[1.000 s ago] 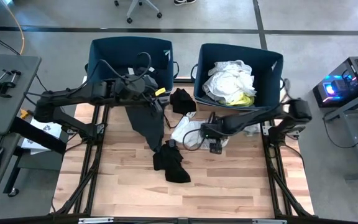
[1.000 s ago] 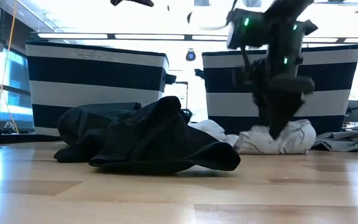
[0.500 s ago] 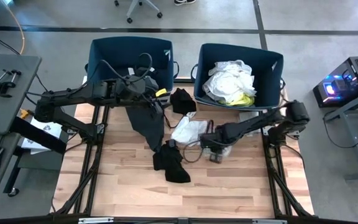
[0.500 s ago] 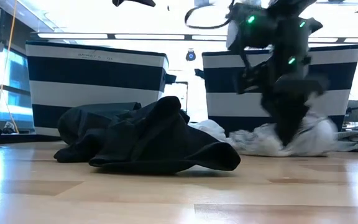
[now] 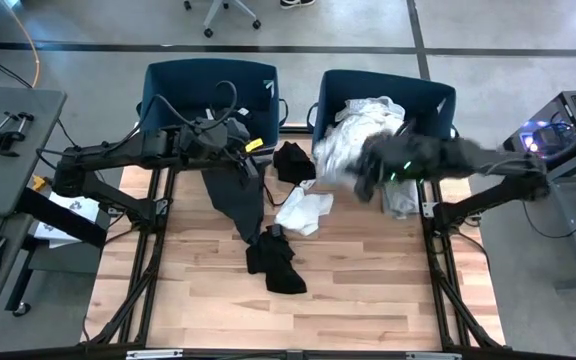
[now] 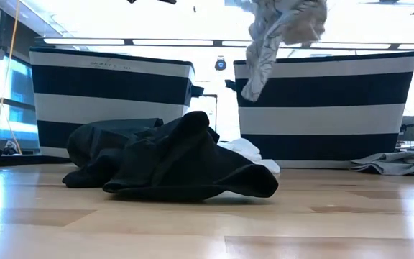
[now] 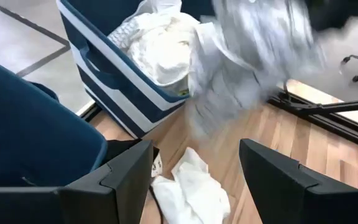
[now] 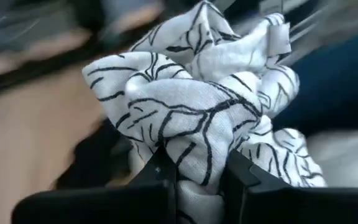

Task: Sort clothes
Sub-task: Put the white shirt in the right laundry bin

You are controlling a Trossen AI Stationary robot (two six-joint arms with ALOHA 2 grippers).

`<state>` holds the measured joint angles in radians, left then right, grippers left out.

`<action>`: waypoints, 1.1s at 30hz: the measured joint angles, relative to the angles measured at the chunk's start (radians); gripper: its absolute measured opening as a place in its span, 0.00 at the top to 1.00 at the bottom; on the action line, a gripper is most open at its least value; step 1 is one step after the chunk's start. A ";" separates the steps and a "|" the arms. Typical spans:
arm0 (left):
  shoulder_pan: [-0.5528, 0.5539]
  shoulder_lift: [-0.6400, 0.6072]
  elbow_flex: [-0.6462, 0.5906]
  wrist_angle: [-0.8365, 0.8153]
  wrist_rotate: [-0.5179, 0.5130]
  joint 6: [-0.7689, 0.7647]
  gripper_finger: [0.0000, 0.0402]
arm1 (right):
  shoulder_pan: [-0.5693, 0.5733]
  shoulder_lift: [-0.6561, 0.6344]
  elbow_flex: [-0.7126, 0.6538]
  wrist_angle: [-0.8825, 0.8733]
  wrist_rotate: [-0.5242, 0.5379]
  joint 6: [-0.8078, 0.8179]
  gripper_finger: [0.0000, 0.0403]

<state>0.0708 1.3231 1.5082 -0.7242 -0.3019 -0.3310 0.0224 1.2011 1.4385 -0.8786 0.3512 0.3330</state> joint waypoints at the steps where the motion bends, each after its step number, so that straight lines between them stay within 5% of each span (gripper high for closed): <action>1: 0.000 0.000 0.000 0.006 0.000 0.004 0.43 | -0.024 -0.001 0.048 -0.017 0.064 -0.034 0.90; 5: 0.000 0.000 0.000 0.041 -0.001 0.026 0.43 | -0.158 0.000 0.205 -0.007 0.284 -0.231 0.90; 8: 0.001 0.000 0.000 0.048 -0.019 0.028 0.43 | -0.313 0.018 0.248 0.002 0.300 -0.328 0.90; 16: 0.001 0.000 0.000 0.048 -0.025 0.021 0.43 | -0.684 0.184 0.249 -0.231 -0.117 -0.281 0.90; 23: 0.000 0.000 0.000 0.047 -0.025 0.018 0.43 | -0.747 0.455 0.247 -0.487 -0.154 -0.291 0.86; 33: -0.024 0.000 0.000 0.041 -0.024 -0.003 0.43 | -0.750 0.736 0.254 -0.508 -0.163 -0.334 0.83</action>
<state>0.0464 1.3235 1.5082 -0.6830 -0.3260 -0.3343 -0.7279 1.9371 1.6924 -1.3862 0.1880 -0.0006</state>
